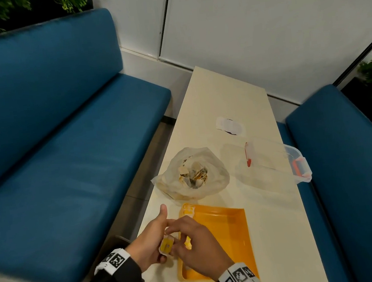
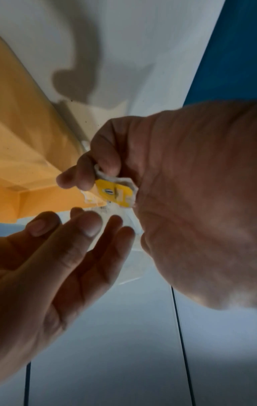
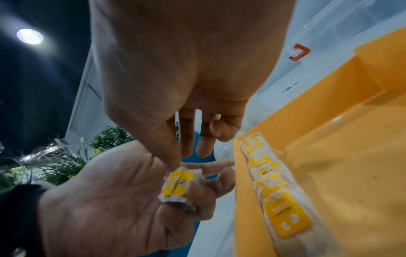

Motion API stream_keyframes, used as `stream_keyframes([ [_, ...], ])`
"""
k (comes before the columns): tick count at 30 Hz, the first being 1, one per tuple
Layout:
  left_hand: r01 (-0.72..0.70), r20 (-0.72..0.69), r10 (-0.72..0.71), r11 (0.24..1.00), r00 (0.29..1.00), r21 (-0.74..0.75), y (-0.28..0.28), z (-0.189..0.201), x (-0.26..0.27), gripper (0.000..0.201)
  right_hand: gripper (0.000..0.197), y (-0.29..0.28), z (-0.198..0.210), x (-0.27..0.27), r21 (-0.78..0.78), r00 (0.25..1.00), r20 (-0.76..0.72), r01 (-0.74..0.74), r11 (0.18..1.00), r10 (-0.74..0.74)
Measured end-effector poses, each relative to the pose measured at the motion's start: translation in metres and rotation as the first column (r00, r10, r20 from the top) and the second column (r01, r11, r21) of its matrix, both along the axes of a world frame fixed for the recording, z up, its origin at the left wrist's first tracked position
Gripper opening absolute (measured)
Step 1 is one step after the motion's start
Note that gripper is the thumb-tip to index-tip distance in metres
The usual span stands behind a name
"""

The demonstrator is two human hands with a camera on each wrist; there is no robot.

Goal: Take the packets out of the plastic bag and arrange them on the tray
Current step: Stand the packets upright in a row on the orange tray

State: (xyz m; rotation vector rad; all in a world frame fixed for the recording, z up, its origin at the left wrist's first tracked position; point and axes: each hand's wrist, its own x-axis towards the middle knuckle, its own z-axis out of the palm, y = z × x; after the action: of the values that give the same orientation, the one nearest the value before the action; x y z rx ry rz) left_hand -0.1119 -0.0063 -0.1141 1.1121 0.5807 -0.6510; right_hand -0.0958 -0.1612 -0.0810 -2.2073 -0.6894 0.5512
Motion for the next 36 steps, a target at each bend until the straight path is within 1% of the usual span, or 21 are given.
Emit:
stream_keyframes([
  [2,-0.004,0.006,0.004,1.000,1.000,-0.006,0.000,0.004,0.001,0.082,0.038,0.005,0.001,-0.002,-0.007,1.000,-0.020,-0.011,1.000,0.010],
  [4,0.001,0.012,-0.001,1.000,1.000,0.006,0.000,0.006,0.002,0.079,0.034,0.006,0.002,-0.003,-0.011,0.999,-0.033,0.011,1.000,-0.011],
  [9,0.031,0.028,-0.031,0.999,0.999,0.030,0.000,0.007,0.002,0.080,0.037,0.005,0.002,-0.002,-0.028,1.000,-0.025,0.015,0.999,-0.015],
  [13,0.058,0.037,-0.059,0.997,0.998,0.042,-0.002,0.005,0.004,0.077,0.024,0.005,-0.001,0.000,-0.063,0.999,-0.032,0.024,0.998,-0.026],
  [16,0.082,0.063,-0.084,0.996,0.994,0.034,0.000,0.003,0.004,0.076,0.020,0.002,-0.002,0.002,-0.026,0.999,-0.020,0.030,0.999,-0.031],
  [18,0.097,0.110,-0.101,0.994,0.989,0.042,0.003,0.000,0.002,0.069,0.019,-0.002,-0.001,0.005,0.018,0.996,-0.024,0.088,0.996,-0.087],
  [19,0.098,0.154,-0.106,0.993,0.982,0.058,0.005,-0.001,0.000,0.061,0.019,-0.003,0.001,0.007,0.044,0.989,-0.047,0.140,0.989,-0.138],
  [21,0.073,0.293,-0.090,0.995,0.952,0.067,0.009,-0.001,-0.004,0.044,0.017,-0.006,0.005,0.013,0.104,0.961,-0.121,0.260,0.960,-0.247],
  [23,0.058,0.422,-0.064,0.998,0.904,0.028,0.012,0.000,-0.007,0.042,0.014,-0.009,0.011,0.019,0.165,0.933,-0.198,0.335,0.928,-0.301],
  [24,0.062,0.472,-0.075,0.997,0.879,0.043,0.012,0.001,-0.008,0.038,0.013,-0.010,0.013,0.022,0.187,0.924,-0.223,0.353,0.917,-0.311],
  [26,0.051,0.560,-0.137,0.985,0.817,0.167,0.009,0.003,-0.007,0.019,0.011,-0.013,0.015,0.025,0.201,0.915,-0.241,0.372,0.906,-0.323],
  [27,0.026,0.586,-0.164,0.971,0.794,0.237,0.006,0.004,-0.007,0.011,0.010,-0.014,0.015,0.026,0.195,0.915,-0.239,0.374,0.907,-0.326],
  [29,-0.045,0.600,-0.176,0.942,0.780,0.333,0.001,0.004,-0.005,0.011,0.009,-0.015,0.014,0.027,0.183,0.914,-0.233,0.376,0.908,-0.332],
  [31,-0.086,0.592,-0.158,0.928,0.791,0.362,-0.001,0.005,-0.003,0.012,0.008,-0.015,0.013,0.027,0.184,0.908,-0.235,0.392,0.901,-0.347],
  [36,-0.107,0.601,-0.157,0.919,0.784,0.379,-0.005,0.005,-0.002,0.008,0.008,-0.018,0.012,0.028,0.171,0.901,-0.255,0.399,0.901,-0.351],
])
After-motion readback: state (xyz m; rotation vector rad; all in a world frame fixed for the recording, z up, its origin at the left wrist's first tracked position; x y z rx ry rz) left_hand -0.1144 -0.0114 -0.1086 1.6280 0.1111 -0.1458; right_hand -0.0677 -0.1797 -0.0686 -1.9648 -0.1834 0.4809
